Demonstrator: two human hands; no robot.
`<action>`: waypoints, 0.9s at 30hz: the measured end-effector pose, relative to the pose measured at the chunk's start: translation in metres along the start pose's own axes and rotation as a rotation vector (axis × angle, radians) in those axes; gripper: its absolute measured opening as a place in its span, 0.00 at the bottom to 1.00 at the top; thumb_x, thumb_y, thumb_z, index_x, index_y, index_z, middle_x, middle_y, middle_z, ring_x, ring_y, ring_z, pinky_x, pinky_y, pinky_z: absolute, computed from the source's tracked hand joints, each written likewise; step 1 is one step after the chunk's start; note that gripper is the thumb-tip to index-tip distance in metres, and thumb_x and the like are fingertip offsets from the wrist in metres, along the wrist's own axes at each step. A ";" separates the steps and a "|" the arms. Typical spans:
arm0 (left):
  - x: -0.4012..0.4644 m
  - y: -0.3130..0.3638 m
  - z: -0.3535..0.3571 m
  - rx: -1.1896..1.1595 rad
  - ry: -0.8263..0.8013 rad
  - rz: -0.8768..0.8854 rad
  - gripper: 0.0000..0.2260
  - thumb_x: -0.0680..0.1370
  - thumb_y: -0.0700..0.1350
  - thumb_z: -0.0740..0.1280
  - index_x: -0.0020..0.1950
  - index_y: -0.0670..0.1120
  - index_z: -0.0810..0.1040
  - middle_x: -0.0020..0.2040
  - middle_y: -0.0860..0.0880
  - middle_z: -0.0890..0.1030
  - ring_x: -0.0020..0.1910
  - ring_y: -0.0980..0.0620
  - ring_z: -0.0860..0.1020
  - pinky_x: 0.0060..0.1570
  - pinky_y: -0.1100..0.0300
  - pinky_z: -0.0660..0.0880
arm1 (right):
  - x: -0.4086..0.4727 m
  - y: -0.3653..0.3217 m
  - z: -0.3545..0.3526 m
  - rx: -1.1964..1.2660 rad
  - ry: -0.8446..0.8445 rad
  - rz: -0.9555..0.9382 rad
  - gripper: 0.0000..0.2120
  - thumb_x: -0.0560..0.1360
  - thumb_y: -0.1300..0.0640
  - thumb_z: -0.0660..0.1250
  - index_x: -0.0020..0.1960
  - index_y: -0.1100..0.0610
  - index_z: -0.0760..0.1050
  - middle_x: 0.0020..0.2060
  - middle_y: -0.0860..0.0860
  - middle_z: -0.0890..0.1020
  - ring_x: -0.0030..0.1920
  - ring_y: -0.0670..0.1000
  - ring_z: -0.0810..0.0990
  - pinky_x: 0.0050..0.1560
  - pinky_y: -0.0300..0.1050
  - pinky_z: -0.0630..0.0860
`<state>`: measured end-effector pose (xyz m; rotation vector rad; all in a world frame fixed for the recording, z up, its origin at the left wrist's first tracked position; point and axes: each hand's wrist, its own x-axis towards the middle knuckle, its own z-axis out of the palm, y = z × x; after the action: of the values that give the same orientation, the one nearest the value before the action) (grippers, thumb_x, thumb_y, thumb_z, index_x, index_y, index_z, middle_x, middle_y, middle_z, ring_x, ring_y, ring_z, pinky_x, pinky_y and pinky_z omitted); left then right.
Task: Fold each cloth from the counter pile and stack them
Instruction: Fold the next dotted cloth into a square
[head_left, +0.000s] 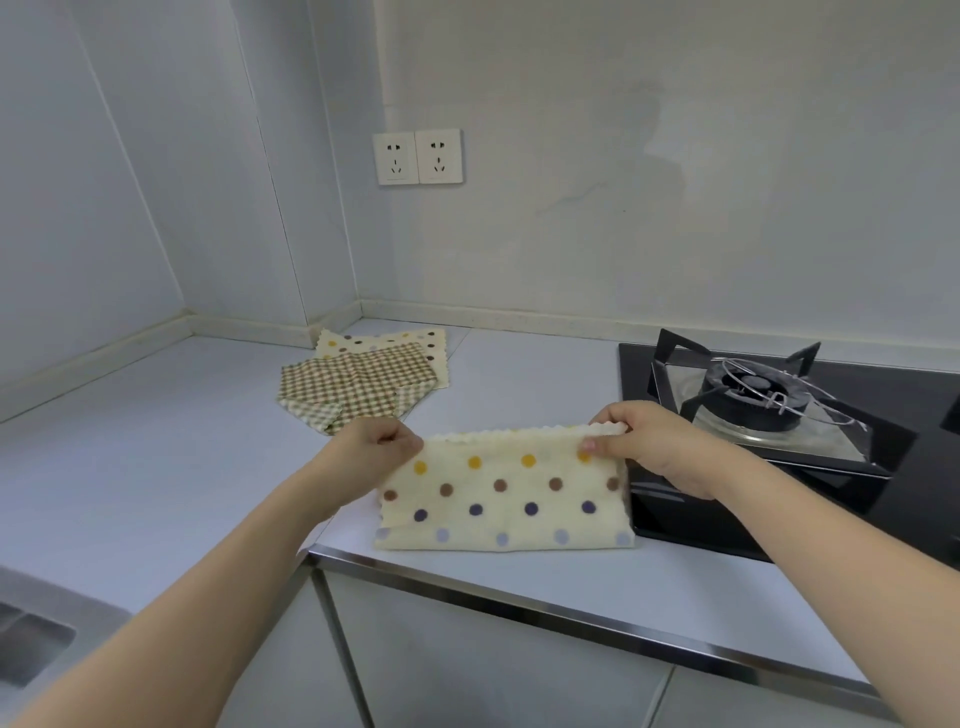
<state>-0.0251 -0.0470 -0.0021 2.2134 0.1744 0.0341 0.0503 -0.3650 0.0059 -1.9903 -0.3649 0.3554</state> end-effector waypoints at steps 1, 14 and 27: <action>-0.004 0.001 0.000 -0.001 0.023 0.016 0.11 0.79 0.51 0.65 0.42 0.46 0.81 0.43 0.42 0.83 0.41 0.43 0.80 0.50 0.47 0.78 | -0.005 -0.002 -0.001 0.027 0.012 -0.024 0.05 0.71 0.58 0.74 0.45 0.58 0.79 0.40 0.51 0.84 0.44 0.51 0.81 0.47 0.44 0.75; -0.023 0.004 0.007 0.042 0.171 0.117 0.14 0.81 0.51 0.63 0.38 0.45 0.73 0.34 0.50 0.76 0.34 0.52 0.76 0.32 0.60 0.75 | -0.025 -0.015 0.000 -0.149 0.096 -0.104 0.09 0.77 0.53 0.67 0.40 0.54 0.82 0.31 0.48 0.82 0.33 0.46 0.78 0.41 0.40 0.74; -0.007 -0.019 0.002 -0.161 0.219 0.116 0.10 0.77 0.48 0.70 0.37 0.48 0.77 0.28 0.54 0.73 0.32 0.51 0.71 0.36 0.53 0.71 | 0.009 -0.009 0.005 0.003 0.113 -0.060 0.05 0.76 0.59 0.69 0.43 0.60 0.79 0.34 0.51 0.84 0.32 0.48 0.80 0.35 0.39 0.77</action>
<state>-0.0343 -0.0380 -0.0180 2.0538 0.1581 0.3431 0.0560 -0.3534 0.0113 -1.9817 -0.3515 0.2046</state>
